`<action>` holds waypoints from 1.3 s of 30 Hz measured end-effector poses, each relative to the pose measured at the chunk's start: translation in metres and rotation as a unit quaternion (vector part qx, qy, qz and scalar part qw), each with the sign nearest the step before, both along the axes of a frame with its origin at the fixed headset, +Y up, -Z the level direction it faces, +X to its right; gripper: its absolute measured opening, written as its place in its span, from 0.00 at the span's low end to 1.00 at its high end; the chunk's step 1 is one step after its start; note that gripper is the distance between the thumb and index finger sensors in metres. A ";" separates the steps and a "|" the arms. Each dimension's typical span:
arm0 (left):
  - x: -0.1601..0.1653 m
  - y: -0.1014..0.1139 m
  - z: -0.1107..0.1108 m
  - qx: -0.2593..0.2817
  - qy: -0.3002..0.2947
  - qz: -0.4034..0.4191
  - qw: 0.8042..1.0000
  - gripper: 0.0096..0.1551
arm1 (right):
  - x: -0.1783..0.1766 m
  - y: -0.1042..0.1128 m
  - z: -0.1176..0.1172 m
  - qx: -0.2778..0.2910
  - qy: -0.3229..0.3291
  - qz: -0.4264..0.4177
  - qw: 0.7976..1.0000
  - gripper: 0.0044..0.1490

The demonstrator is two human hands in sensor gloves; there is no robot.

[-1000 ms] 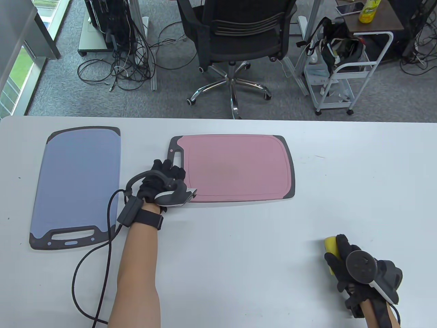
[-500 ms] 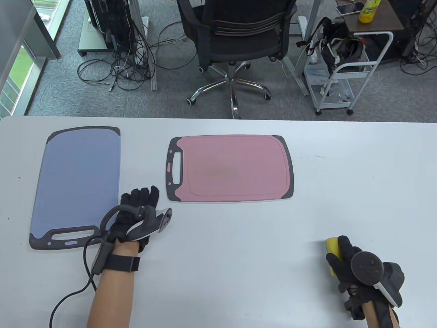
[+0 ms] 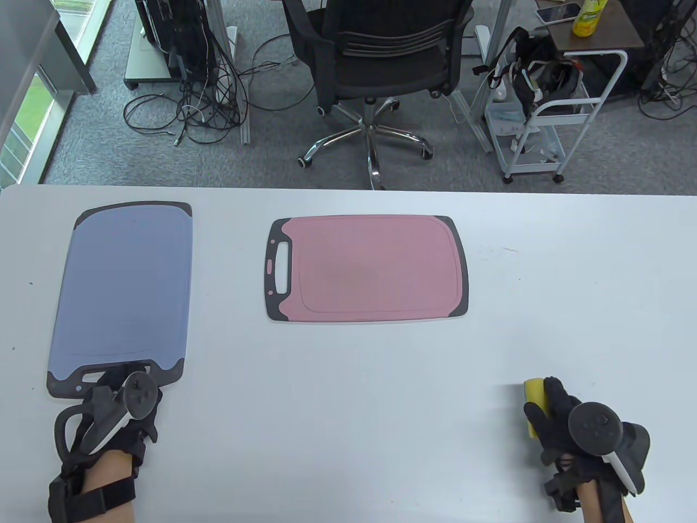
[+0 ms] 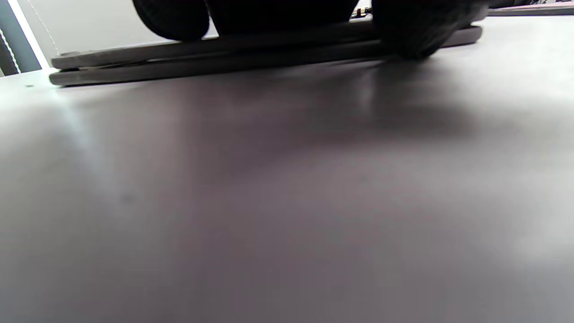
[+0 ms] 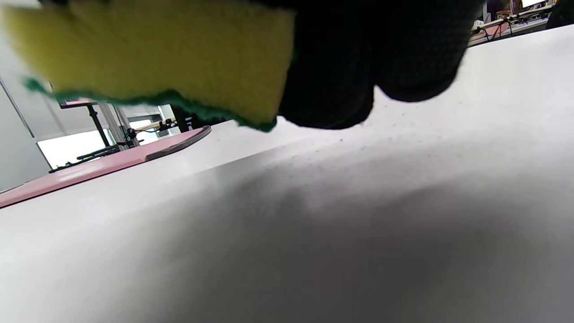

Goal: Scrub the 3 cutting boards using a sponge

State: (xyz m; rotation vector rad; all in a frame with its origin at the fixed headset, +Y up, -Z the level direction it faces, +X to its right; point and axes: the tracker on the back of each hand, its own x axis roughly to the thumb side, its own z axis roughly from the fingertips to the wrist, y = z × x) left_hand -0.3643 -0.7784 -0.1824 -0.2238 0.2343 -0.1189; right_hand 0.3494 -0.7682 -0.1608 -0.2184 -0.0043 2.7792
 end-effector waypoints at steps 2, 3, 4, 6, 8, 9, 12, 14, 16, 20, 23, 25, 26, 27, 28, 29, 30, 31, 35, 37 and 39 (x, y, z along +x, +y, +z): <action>-0.002 -0.004 -0.004 -0.017 -0.004 0.005 1.000 0.42 | 0.000 -0.001 0.000 -0.003 0.000 0.001 1.000 0.48; -0.005 -0.005 -0.004 -0.014 -0.009 0.016 1.000 0.41 | 0.000 -0.001 -0.001 -0.003 0.001 0.002 1.000 0.48; -0.008 -0.006 -0.005 -0.010 -0.014 0.028 0.999 0.41 | -0.001 0.000 -0.001 -0.002 0.003 0.002 1.000 0.48; -0.014 -0.008 -0.005 -0.006 -0.020 0.059 0.998 0.39 | -0.003 0.001 -0.003 0.001 0.010 0.004 1.000 0.48; -0.015 -0.009 -0.006 -0.004 -0.032 0.058 0.998 0.39 | -0.005 0.002 -0.004 0.002 0.017 0.009 1.000 0.48; -0.015 -0.009 -0.007 -0.002 -0.043 0.057 0.997 0.39 | -0.006 0.002 -0.004 0.003 0.021 0.007 1.000 0.48; -0.008 -0.002 -0.009 0.047 -0.067 0.058 0.995 0.39 | -0.009 0.003 -0.004 0.006 0.031 0.001 1.000 0.48; 0.003 0.009 -0.011 0.148 -0.076 0.057 0.984 0.39 | -0.011 0.006 -0.004 0.009 0.038 0.003 0.999 0.48; 0.018 0.023 -0.014 0.248 -0.054 0.068 0.965 0.39 | -0.011 0.008 -0.004 0.017 0.043 0.000 0.999 0.48; 0.030 0.042 -0.008 0.380 -0.013 0.121 0.917 0.38 | -0.011 0.009 -0.001 0.019 0.047 0.002 0.999 0.47; 0.026 0.043 0.003 0.454 0.039 0.241 0.857 0.36 | -0.010 0.011 0.002 0.023 0.042 -0.015 0.999 0.48; 0.019 0.047 0.011 0.477 0.058 0.291 0.827 0.35 | -0.009 0.011 0.003 0.025 0.041 -0.019 0.999 0.48; 0.015 0.049 0.014 0.489 0.065 0.306 0.814 0.34 | -0.010 0.012 0.003 0.025 0.041 -0.018 0.999 0.48; 0.009 0.052 0.020 0.502 0.077 0.338 0.792 0.33 | -0.010 0.012 0.003 0.025 0.040 -0.017 0.999 0.48; 0.002 0.053 0.027 0.517 0.093 0.382 0.761 0.32 | -0.010 0.011 0.003 0.026 0.040 -0.018 0.999 0.48; -0.003 0.053 0.031 0.524 0.106 0.411 0.738 0.32 | -0.010 0.011 0.003 0.027 0.041 -0.019 0.999 0.48; -0.011 0.051 0.035 0.524 0.119 0.456 0.710 0.31 | -0.011 0.012 0.003 0.028 0.042 -0.019 0.999 0.48; -0.015 0.049 0.038 0.530 0.128 0.480 0.688 0.31 | -0.011 0.012 0.003 0.027 0.043 -0.018 0.999 0.48; -0.032 0.048 0.045 0.546 0.152 0.532 0.629 0.30 | -0.013 0.013 0.005 0.033 0.045 -0.020 0.998 0.48; -0.034 0.051 0.047 0.543 0.147 0.538 0.628 0.29 | -0.012 0.014 0.006 0.034 0.044 -0.024 0.998 0.48; -0.031 0.052 0.047 0.523 0.133 0.546 0.641 0.29 | -0.010 0.014 0.007 0.036 0.040 -0.031 0.998 0.48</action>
